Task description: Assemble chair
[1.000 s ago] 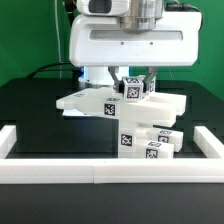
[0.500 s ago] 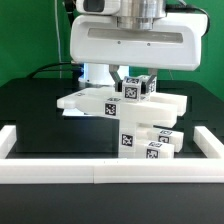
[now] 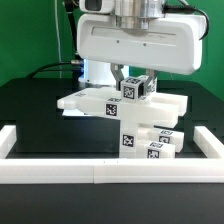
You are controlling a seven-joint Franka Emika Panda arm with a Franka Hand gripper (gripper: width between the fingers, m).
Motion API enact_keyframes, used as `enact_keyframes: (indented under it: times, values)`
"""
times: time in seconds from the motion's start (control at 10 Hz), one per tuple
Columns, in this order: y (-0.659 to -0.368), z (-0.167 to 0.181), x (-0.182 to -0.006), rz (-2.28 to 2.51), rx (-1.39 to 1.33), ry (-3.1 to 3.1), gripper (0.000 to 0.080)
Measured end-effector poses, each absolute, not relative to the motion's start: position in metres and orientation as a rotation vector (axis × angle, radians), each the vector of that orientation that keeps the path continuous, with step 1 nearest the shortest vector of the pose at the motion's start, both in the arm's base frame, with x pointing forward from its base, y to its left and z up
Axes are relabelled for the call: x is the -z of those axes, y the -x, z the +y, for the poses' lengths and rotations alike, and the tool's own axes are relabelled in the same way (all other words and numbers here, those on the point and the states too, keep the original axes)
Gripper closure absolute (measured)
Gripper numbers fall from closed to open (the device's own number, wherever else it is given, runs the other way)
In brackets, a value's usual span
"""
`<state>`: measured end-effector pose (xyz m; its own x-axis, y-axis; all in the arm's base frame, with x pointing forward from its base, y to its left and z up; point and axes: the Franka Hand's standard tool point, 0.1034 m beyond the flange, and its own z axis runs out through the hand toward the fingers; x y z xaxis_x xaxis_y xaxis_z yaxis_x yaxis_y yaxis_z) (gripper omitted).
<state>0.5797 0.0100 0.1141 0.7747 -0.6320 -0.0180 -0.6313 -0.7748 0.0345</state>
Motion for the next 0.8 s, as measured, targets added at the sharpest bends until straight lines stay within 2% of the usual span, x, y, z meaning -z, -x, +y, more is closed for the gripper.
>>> enact_keyframes:
  times: [0.8]
  values:
    - [-0.5835,0.0119,-0.1140,-1.804,-0.001,-2.556,0.0528]
